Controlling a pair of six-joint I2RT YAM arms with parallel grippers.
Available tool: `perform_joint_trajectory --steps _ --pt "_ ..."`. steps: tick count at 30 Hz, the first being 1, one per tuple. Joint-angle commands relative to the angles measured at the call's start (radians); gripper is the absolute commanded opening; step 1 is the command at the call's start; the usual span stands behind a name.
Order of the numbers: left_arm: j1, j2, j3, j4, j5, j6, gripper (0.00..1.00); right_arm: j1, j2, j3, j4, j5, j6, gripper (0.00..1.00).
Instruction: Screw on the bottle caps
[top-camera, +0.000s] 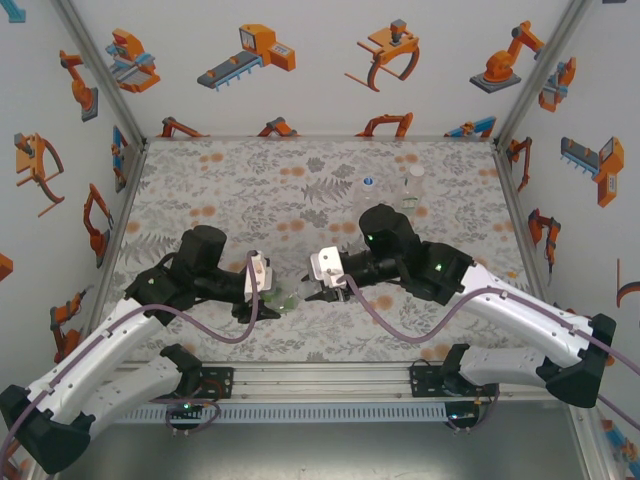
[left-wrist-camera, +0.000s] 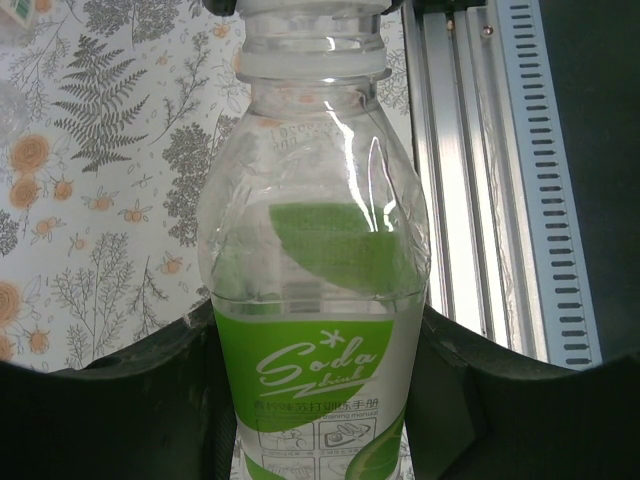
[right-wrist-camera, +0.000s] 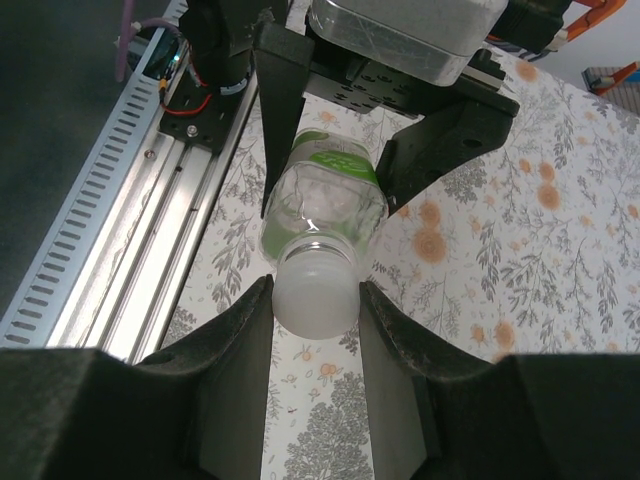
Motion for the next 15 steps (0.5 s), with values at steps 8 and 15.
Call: perform_joint_trajectory --steps 8,15 --pt "-0.006 -0.015 0.029 0.015 0.105 0.034 0.04 0.005 0.002 0.007 0.027 -0.090 -0.043 0.07" --pt "-0.007 -0.015 0.029 0.015 0.128 0.039 0.03 0.005 -0.001 0.008 0.000 -0.108 -0.068 0.06"
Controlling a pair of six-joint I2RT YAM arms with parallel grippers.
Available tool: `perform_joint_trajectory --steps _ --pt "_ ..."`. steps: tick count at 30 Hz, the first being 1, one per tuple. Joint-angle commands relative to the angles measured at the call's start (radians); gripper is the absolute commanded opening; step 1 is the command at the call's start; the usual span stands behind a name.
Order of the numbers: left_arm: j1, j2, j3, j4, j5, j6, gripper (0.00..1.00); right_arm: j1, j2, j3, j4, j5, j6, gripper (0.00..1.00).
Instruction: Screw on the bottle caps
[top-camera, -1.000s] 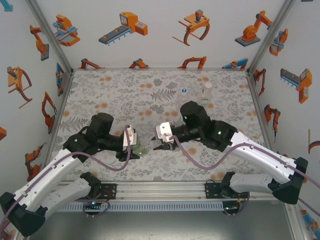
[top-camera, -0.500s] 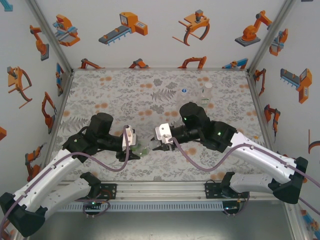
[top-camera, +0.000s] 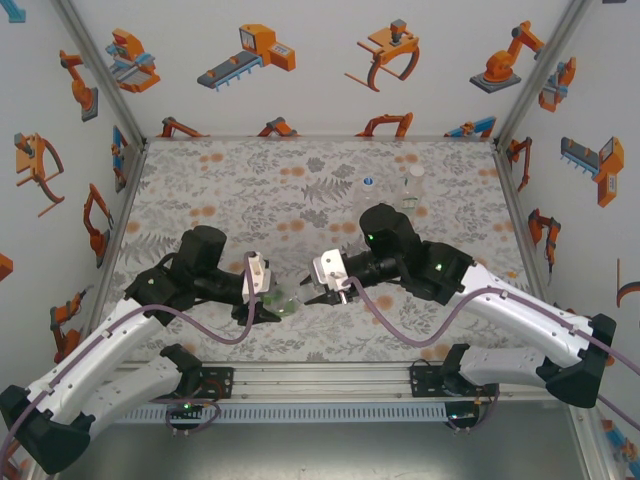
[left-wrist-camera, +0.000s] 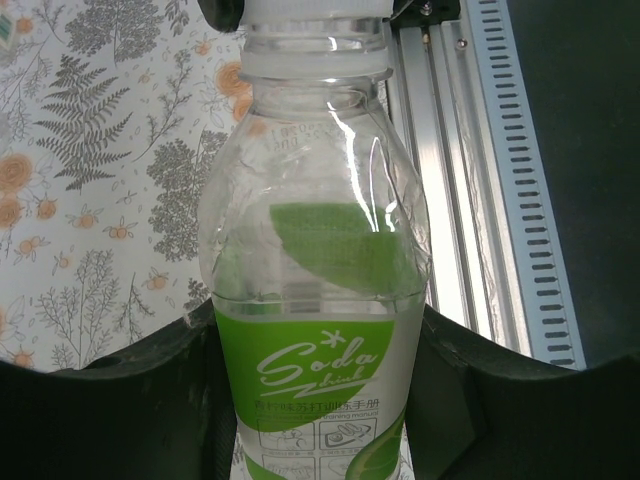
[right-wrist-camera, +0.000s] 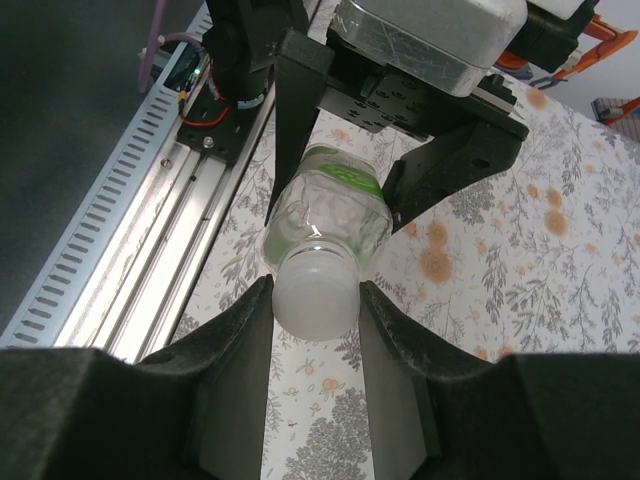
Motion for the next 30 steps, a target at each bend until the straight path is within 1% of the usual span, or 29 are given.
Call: perform_joint_trajectory --steps 1,3,5,7,10,16,18,21,24,27,30 --pt "-0.005 -0.016 0.029 0.023 0.077 0.035 0.03 0.005 -0.003 0.008 -0.007 -0.042 -0.042 0.06" --pt "-0.005 -0.020 0.029 0.022 0.076 0.039 0.02 0.005 -0.007 0.006 -0.002 -0.042 -0.035 0.05" --pt "-0.006 -0.028 0.029 0.022 0.064 0.040 0.00 0.005 -0.009 0.004 0.019 -0.022 0.005 0.02" --pt "-0.005 -0.042 0.027 0.031 0.030 0.035 0.00 0.006 -0.013 -0.010 0.064 0.023 0.080 0.00" --pt "-0.004 -0.074 0.003 0.079 -0.034 0.010 0.00 0.005 -0.025 -0.048 0.156 0.073 0.211 0.00" --pt "-0.003 -0.106 -0.025 0.136 -0.160 -0.037 0.00 0.005 -0.033 -0.146 0.399 0.193 0.571 0.00" --pt "-0.003 -0.104 -0.023 0.141 -0.201 -0.048 0.00 0.005 -0.028 -0.174 0.470 0.266 0.722 0.00" --pt "-0.002 -0.099 -0.025 0.152 -0.267 -0.063 0.00 0.005 -0.011 -0.201 0.531 0.380 0.933 0.00" --pt "-0.003 -0.101 -0.031 0.171 -0.325 -0.085 0.00 0.006 0.018 -0.207 0.531 0.504 1.149 0.00" --pt "-0.003 -0.103 -0.044 0.197 -0.383 -0.111 0.00 0.005 0.051 -0.200 0.489 0.600 1.382 0.00" --pt "-0.003 -0.099 -0.053 0.220 -0.441 -0.135 0.00 0.005 0.087 -0.182 0.426 0.639 1.593 0.00"
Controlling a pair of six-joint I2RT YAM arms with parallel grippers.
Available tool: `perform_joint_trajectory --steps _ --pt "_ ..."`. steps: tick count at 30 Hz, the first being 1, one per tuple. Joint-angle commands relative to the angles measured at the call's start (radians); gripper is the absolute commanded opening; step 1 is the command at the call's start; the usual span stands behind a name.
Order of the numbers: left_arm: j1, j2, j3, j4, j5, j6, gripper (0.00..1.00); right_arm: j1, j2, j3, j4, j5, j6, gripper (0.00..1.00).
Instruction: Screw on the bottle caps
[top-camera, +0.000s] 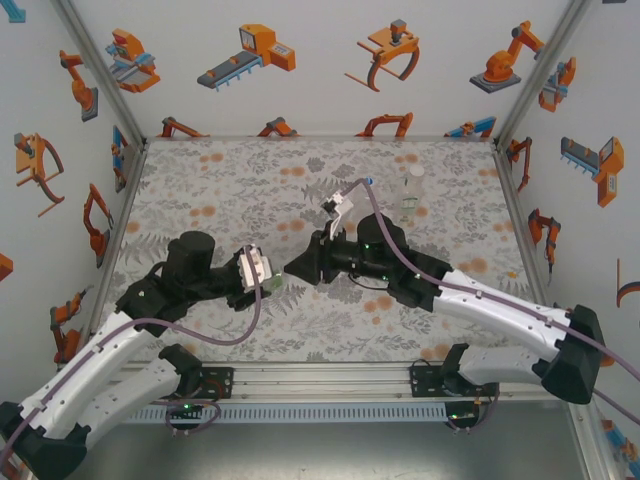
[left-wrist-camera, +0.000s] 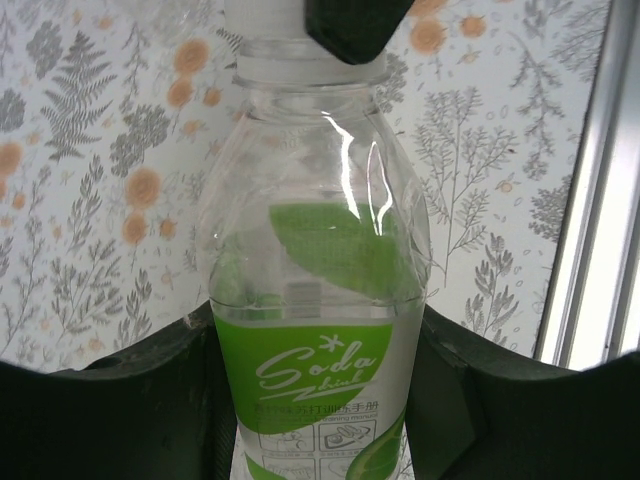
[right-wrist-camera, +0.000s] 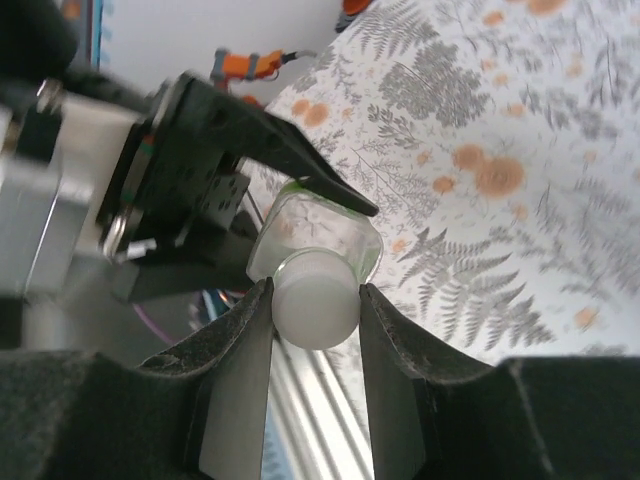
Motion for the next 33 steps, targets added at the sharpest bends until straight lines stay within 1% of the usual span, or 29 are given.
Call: perform_joint_trajectory --steps 1,6,8,10,13,16,18,21,25,29,30,33 --pt "-0.004 0.002 -0.003 0.120 -0.040 -0.050 0.00 0.005 0.053 0.015 -0.047 0.115 0.382 0.00" --pt "-0.004 0.034 0.004 0.109 -0.115 -0.061 0.00 0.005 0.081 0.021 -0.100 0.153 0.556 0.00" --pt "-0.005 0.044 0.009 0.102 -0.143 -0.064 0.00 0.005 0.081 0.014 -0.107 0.163 0.593 0.00" --pt "-0.005 0.049 0.013 0.096 -0.156 -0.067 0.00 0.005 0.084 0.014 -0.113 0.163 0.611 0.00" --pt "-0.006 0.050 0.012 0.096 -0.145 -0.065 0.00 0.006 0.097 0.030 -0.126 0.153 0.612 0.01" --pt "-0.006 0.053 0.012 0.096 -0.110 -0.060 0.00 0.005 0.105 0.041 -0.118 0.148 0.583 0.08" --pt "-0.006 0.059 0.014 0.096 -0.074 -0.057 0.00 0.006 0.099 0.053 -0.110 0.146 0.538 0.15" --pt "-0.006 0.067 0.016 0.092 -0.012 -0.042 0.00 0.006 0.082 0.071 -0.088 0.137 0.443 0.36" --pt "-0.006 0.076 0.028 0.069 0.059 -0.010 0.00 0.004 0.038 0.108 -0.108 0.133 0.264 0.59" --pt "-0.006 0.084 0.038 0.044 0.093 0.005 0.00 -0.002 -0.011 0.161 -0.199 0.142 0.080 0.71" --pt "-0.006 0.087 0.042 0.034 0.103 0.010 0.00 -0.006 -0.025 0.176 -0.227 0.140 0.030 0.72" --pt "-0.006 0.090 0.046 0.015 0.134 0.024 0.00 -0.008 -0.078 0.172 -0.235 0.093 -0.180 0.71"
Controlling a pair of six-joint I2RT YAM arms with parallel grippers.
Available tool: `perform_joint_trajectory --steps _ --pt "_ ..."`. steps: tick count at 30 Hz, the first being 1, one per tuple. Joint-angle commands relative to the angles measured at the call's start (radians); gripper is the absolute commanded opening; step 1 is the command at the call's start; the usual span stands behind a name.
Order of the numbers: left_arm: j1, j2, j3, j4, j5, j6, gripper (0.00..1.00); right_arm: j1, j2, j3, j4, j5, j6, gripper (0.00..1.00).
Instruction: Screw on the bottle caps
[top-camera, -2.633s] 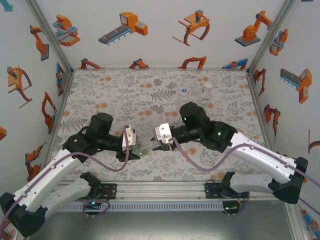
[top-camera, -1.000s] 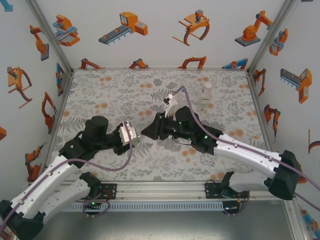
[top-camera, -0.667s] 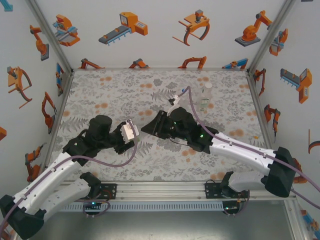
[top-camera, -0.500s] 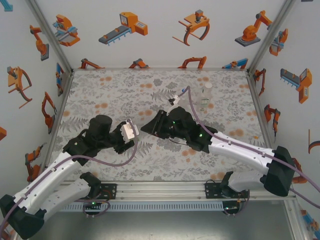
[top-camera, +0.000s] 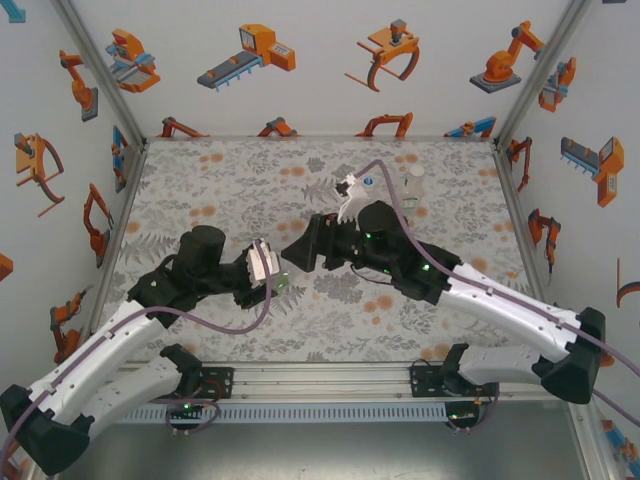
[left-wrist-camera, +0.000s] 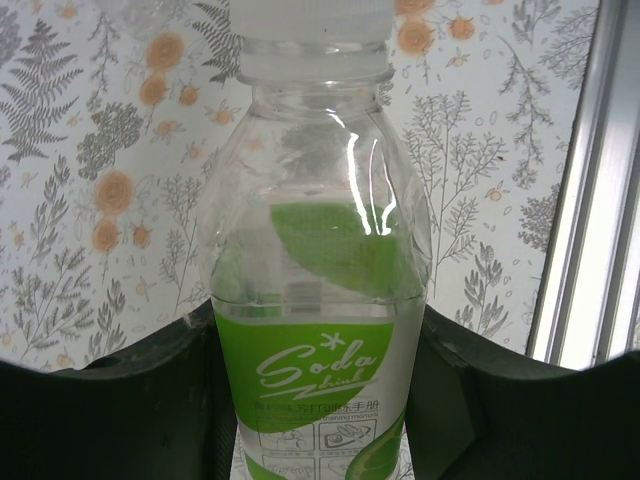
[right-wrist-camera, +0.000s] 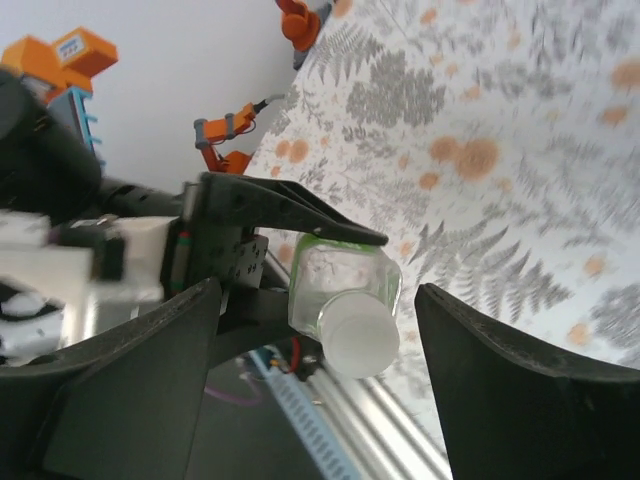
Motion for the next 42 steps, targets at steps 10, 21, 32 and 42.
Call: perform_joint_trajectory --steps 10,21,32,42 --pt "-0.006 0.024 0.041 -0.057 0.325 0.082 0.00 -0.004 -0.144 0.060 -0.264 -0.464 -1.057 0.69" --pt "-0.009 0.082 0.070 -0.109 0.415 0.109 0.00 -0.004 -0.067 0.100 -0.385 -0.580 -1.355 0.65" --pt "-0.010 0.084 0.071 -0.108 0.423 0.106 0.00 -0.004 -0.073 0.054 -0.295 -0.602 -1.336 0.55" --pt "-0.010 0.083 0.071 -0.108 0.425 0.106 0.00 -0.002 -0.054 0.055 -0.290 -0.628 -1.331 0.51"
